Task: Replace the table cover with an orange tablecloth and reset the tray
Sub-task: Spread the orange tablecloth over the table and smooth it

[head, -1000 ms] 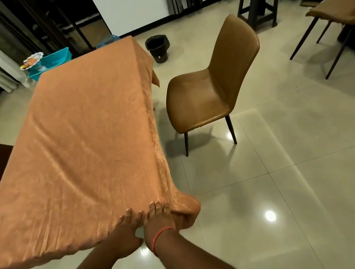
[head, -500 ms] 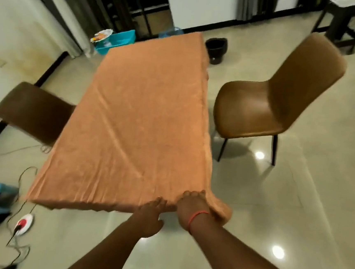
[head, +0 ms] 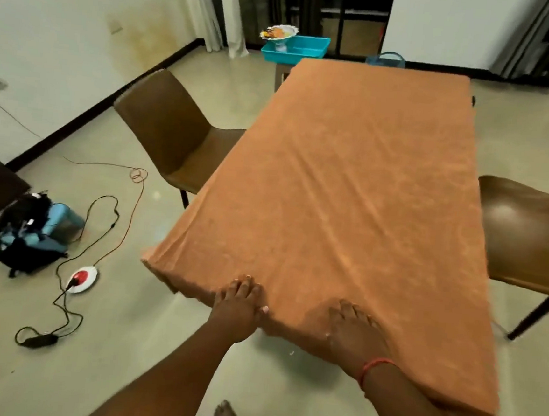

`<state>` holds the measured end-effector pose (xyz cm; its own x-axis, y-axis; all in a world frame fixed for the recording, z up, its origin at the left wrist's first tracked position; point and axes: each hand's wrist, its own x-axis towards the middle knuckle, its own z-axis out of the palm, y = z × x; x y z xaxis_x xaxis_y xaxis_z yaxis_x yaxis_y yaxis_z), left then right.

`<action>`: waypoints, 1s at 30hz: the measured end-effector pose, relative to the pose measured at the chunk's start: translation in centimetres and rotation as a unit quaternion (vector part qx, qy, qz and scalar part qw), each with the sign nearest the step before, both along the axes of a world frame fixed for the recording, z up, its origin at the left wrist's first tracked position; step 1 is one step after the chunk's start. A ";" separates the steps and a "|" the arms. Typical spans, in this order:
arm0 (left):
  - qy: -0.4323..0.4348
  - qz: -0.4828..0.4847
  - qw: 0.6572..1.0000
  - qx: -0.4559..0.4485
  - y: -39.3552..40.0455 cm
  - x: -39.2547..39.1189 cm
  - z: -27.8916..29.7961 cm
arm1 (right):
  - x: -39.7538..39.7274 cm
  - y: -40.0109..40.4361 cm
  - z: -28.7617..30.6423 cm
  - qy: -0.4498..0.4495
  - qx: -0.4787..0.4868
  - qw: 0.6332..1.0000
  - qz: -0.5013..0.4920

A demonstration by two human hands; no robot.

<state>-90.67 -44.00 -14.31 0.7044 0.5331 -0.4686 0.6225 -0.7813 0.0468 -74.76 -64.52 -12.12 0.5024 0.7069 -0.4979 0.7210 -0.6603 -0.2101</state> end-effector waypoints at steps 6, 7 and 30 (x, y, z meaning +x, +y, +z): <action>-0.007 0.033 0.999 -0.001 13.6 -6.3 -0.8 | -5.9 13.6 -0.4 0.006 0.006 1.000 -0.013; -0.011 0.031 0.999 0.000 15.4 -7.0 -1.0 | -6.6 15.4 -0.4 0.009 0.002 1.000 -0.007; -0.170 -0.178 0.968 -0.045 27.9 -9.2 -5.8 | -9.8 39.8 -2.9 -0.039 -0.075 0.996 0.020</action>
